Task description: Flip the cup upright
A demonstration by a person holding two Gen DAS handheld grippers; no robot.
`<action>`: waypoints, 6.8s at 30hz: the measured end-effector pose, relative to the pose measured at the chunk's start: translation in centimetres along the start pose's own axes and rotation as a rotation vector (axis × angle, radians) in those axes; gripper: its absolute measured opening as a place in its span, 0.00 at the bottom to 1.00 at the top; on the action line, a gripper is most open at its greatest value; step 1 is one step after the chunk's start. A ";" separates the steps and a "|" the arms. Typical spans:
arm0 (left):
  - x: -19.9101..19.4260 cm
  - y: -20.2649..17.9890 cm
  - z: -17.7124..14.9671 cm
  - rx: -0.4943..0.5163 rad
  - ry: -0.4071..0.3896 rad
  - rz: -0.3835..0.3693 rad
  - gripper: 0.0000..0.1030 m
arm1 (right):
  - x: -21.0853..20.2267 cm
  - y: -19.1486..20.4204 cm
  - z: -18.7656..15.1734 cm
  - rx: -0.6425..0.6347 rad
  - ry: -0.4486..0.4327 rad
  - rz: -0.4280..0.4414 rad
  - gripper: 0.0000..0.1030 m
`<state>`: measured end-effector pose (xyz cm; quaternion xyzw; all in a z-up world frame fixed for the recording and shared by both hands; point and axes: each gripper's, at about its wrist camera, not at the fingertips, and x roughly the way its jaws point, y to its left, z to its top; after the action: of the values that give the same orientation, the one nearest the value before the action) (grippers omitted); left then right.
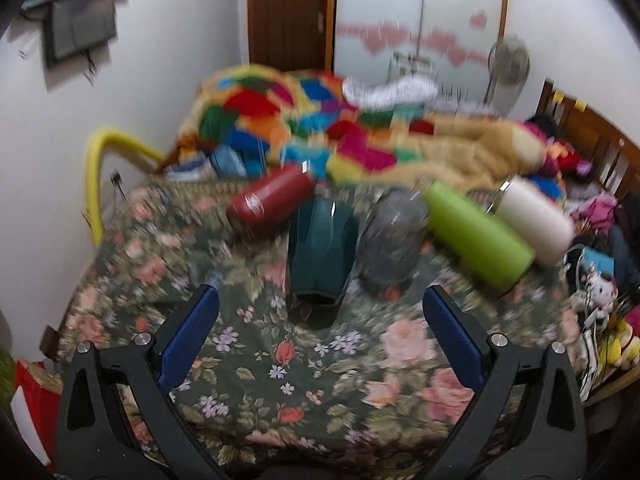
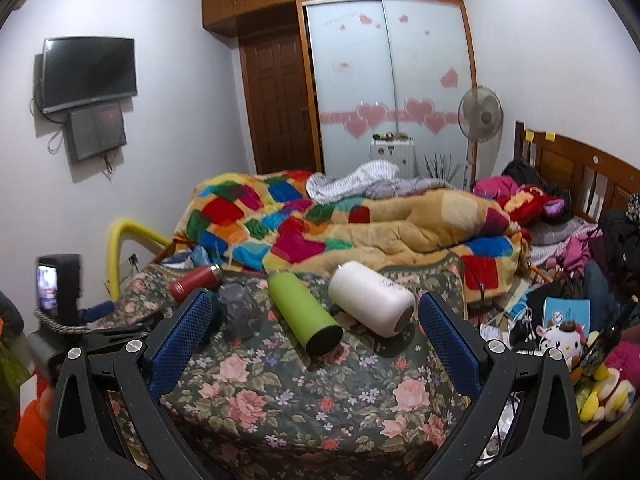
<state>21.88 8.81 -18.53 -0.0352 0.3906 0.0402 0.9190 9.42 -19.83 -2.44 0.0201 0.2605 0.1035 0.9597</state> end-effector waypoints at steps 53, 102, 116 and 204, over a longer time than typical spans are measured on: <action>2.6 -10.2 -2.7 0.186 0.055 -0.235 0.63 | 4.2 -0.8 -2.8 -0.052 0.165 -0.052 1.00; -2.9 -2.5 -6.0 0.128 0.005 -0.097 0.88 | 14.4 2.2 -7.7 0.032 0.530 0.124 0.93; -2.5 1.3 -6.9 0.059 -0.005 -0.021 0.88 | 20.3 6.9 -9.6 -0.027 0.682 0.151 0.84; -29.4 -6.5 -5.0 0.046 -0.642 -0.118 1.00 | -11.9 3.8 0.9 -0.062 -0.268 0.104 1.00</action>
<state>-1.39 0.47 -0.55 -0.0227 0.0788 -0.0127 0.9966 -0.90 -18.62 4.56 0.0177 0.1256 0.1575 0.9793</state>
